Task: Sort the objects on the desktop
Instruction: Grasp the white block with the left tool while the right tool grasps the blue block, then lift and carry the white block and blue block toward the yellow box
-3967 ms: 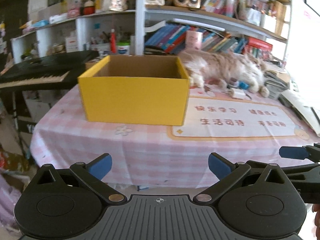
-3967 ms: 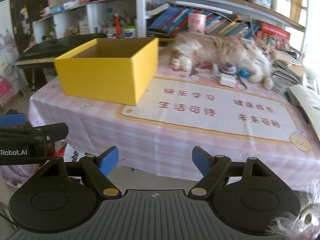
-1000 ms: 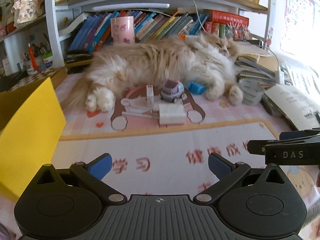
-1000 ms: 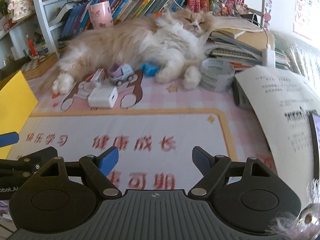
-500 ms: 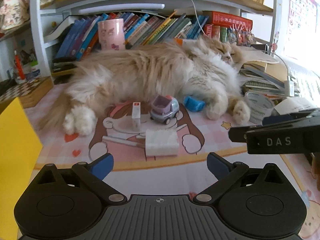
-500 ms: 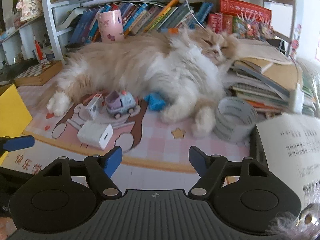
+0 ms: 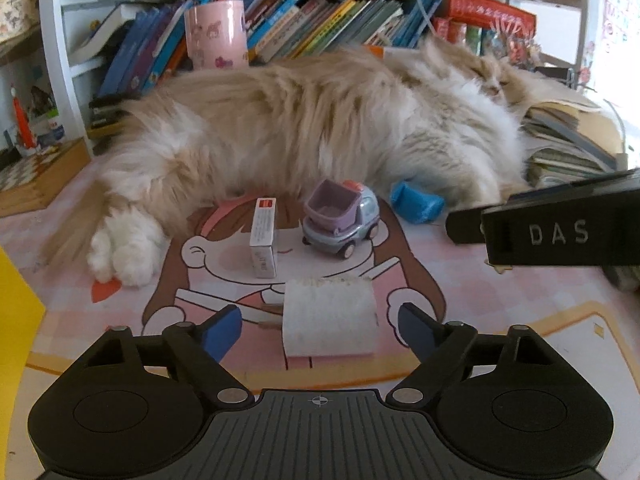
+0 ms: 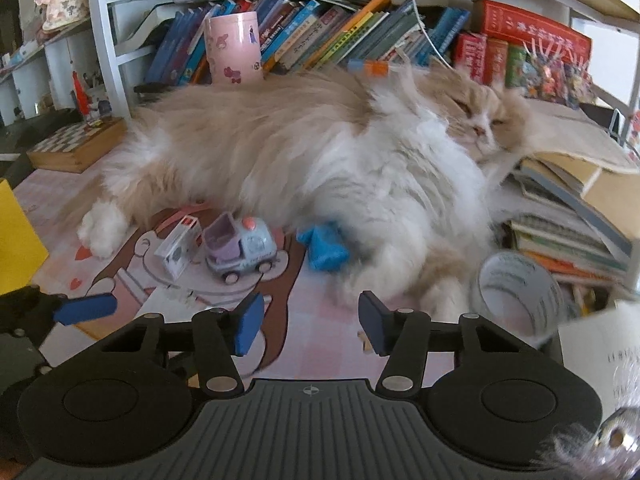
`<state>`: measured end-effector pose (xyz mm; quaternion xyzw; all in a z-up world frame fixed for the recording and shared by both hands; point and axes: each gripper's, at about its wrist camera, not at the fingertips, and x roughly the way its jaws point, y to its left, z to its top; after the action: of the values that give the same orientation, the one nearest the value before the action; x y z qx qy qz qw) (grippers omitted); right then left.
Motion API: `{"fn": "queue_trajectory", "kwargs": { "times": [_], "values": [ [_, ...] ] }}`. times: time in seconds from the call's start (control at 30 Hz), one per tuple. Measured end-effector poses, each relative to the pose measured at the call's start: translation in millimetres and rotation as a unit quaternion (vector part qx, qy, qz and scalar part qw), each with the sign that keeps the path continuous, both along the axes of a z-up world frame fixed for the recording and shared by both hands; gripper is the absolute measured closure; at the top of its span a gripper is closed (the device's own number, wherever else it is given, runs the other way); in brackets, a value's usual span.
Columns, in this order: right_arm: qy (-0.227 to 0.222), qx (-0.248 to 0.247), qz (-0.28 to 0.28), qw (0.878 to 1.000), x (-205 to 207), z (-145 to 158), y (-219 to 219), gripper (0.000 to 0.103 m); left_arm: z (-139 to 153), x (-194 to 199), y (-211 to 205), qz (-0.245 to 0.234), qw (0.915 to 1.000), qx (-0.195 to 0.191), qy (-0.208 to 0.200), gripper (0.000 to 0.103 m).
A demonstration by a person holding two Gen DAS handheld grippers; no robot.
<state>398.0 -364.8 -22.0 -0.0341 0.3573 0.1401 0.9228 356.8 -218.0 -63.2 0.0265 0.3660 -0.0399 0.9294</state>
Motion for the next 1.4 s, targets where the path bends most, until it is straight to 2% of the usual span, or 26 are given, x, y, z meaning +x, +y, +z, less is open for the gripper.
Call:
{"fn": "queue_trajectory", "kwargs": {
  "times": [0.03, 0.1, 0.17, 0.2, 0.33, 0.5, 0.77, 0.93, 0.97, 1.17, 1.4],
  "values": [
    [-0.002, -0.002, 0.002, 1.000, 4, -1, 1, 0.054, -3, 3, 0, 0.003, 1.0000, -0.001, 0.004, 0.018],
    [-0.003, -0.008, 0.006, 1.000, 13, -2, 4, 0.055, -9, 10, 1, 0.006, 0.9998, -0.008, 0.020, 0.026],
    [-0.004, -0.013, 0.011, 1.000, 21, -5, 6, 0.057, -11, 11, -1, 0.002, 0.9999, -0.001, 0.010, 0.032],
    [-0.005, -0.014, 0.013, 1.000, 26, -7, 7, 0.058, -11, 11, -1, 0.003, 1.0000, -0.002, 0.009, 0.038],
    [-0.009, -0.019, 0.026, 0.999, 41, -12, 11, 0.065, -8, 10, 5, 0.004, 0.9998, -0.010, 0.015, 0.038],
    [-0.006, -0.039, 0.046, 0.998, 61, -19, 18, 0.068, 4, -7, 27, 0.025, 0.9980, -0.054, 0.021, 0.038],
    [-0.001, -0.080, 0.068, 0.994, 82, -33, 24, 0.069, 24, -56, 59, 0.040, 0.9978, -0.054, 0.005, 0.038],
    [0.028, -0.072, 0.063, 0.995, 93, -40, 21, 0.070, 29, -81, 69, 0.050, 0.9971, -0.056, 0.010, 0.038],
    [0.027, -0.067, 0.062, 0.995, 93, -41, 20, 0.073, 30, -84, 69, 0.052, 0.9968, -0.059, 0.011, 0.038],
    [0.031, -0.048, 0.052, 0.997, 87, -37, 20, 0.075, 37, -102, 76, 0.073, 0.9939, -0.082, 0.009, 0.038],
    [0.022, -0.031, 0.050, 0.998, 63, -28, 18, 0.076, 47, -108, 81, 0.079, 0.9938, -0.079, -0.008, 0.038]
  ]
}}
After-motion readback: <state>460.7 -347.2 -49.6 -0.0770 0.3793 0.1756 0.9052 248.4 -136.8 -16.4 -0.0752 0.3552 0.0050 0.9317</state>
